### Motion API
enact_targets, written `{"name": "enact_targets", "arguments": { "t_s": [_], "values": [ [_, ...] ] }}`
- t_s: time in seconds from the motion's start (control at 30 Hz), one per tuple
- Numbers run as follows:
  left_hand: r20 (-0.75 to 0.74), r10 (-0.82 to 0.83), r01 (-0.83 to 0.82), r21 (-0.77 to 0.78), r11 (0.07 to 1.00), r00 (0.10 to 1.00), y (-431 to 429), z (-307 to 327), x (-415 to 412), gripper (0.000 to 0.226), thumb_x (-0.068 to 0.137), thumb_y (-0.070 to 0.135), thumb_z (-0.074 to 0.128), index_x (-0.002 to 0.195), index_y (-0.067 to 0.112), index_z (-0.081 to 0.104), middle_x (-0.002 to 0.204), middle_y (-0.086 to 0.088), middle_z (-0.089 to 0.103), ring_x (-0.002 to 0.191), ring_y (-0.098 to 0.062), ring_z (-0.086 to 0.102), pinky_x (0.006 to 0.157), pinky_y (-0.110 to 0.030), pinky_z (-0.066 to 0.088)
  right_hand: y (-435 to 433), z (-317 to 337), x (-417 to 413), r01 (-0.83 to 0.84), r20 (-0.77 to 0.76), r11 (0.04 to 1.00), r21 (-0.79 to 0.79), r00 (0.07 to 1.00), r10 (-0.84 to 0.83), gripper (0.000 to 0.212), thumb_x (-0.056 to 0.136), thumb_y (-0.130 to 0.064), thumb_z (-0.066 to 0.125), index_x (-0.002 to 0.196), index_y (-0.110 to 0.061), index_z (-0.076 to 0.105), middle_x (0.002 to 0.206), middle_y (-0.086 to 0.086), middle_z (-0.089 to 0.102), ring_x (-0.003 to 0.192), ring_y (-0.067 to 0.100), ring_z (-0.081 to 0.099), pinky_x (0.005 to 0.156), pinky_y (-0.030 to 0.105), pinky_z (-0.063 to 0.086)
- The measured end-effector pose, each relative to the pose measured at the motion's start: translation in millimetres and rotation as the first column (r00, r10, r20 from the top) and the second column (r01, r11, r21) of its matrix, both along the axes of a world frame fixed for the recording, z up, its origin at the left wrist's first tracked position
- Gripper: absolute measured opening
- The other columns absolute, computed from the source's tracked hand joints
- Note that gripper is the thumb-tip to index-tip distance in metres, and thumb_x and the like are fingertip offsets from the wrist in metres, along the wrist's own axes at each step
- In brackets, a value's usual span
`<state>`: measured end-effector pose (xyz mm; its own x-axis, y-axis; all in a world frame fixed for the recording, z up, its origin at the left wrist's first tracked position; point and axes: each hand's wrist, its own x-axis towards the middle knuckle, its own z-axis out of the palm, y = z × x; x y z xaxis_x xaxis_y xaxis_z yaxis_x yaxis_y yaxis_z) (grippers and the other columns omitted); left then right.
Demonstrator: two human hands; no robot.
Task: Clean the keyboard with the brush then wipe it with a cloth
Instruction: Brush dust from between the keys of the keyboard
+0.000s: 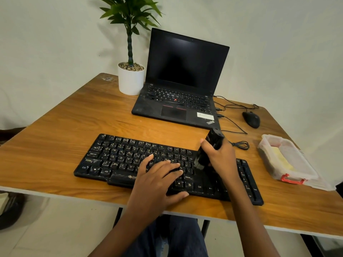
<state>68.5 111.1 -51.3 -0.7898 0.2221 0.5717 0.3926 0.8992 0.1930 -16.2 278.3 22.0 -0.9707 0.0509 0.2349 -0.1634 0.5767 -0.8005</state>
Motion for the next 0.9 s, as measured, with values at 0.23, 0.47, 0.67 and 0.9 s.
{"name": "enact_targets", "arguments": {
  "t_s": [0.23,0.47,0.67,0.9],
  "values": [
    [0.008,0.013,-0.013,-0.014,1.000,1.000,0,-1,-1,0.053,0.081,0.066,0.041,0.107,0.028,0.068,0.117,0.010,0.065,0.111,-0.010,0.060,0.105,-0.047,0.026,-6,-9,31,-0.015,-0.062,0.996,-0.090,0.998,0.009,0.018,0.085,-0.026,0.063,0.087,-0.010,0.055,0.070,-0.002,0.058,0.059,0.002,0.056,0.051,0.009,0.042],
    [-0.005,0.008,-0.008,-0.003,1.000,1.000,0,-1,0,0.053,0.081,0.066,0.042,0.106,0.027,0.069,0.116,0.010,0.065,0.110,-0.010,0.060,0.105,-0.047,0.026,-6,-2,11,-0.046,-0.001,0.998,0.032,0.999,0.046,0.018,0.085,-0.029,0.061,0.078,-0.015,0.052,0.072,-0.001,0.057,0.067,0.013,0.057,0.054,0.021,0.042],
    [-0.008,0.008,-0.008,-0.001,1.000,1.000,0,-1,-1,0.053,0.080,0.066,0.042,0.105,0.027,0.069,0.116,0.011,0.065,0.110,-0.009,0.060,0.104,-0.047,0.026,-16,-5,-3,-0.113,-0.099,0.993,0.034,0.988,0.115,0.018,0.087,-0.029,0.059,0.086,-0.014,0.051,0.071,-0.003,0.054,0.062,0.008,0.053,0.052,0.011,0.040],
    [0.022,0.012,-0.012,0.000,1.000,1.000,1,-1,-1,0.054,0.081,0.067,0.040,0.106,0.029,0.068,0.117,0.012,0.065,0.110,-0.009,0.060,0.105,-0.046,0.024,14,-3,15,-0.164,0.095,0.986,-0.021,0.982,0.165,0.019,0.088,-0.028,0.058,0.086,-0.010,0.054,0.084,0.008,0.063,0.077,0.019,0.062,0.061,0.026,0.047]
  ]
}}
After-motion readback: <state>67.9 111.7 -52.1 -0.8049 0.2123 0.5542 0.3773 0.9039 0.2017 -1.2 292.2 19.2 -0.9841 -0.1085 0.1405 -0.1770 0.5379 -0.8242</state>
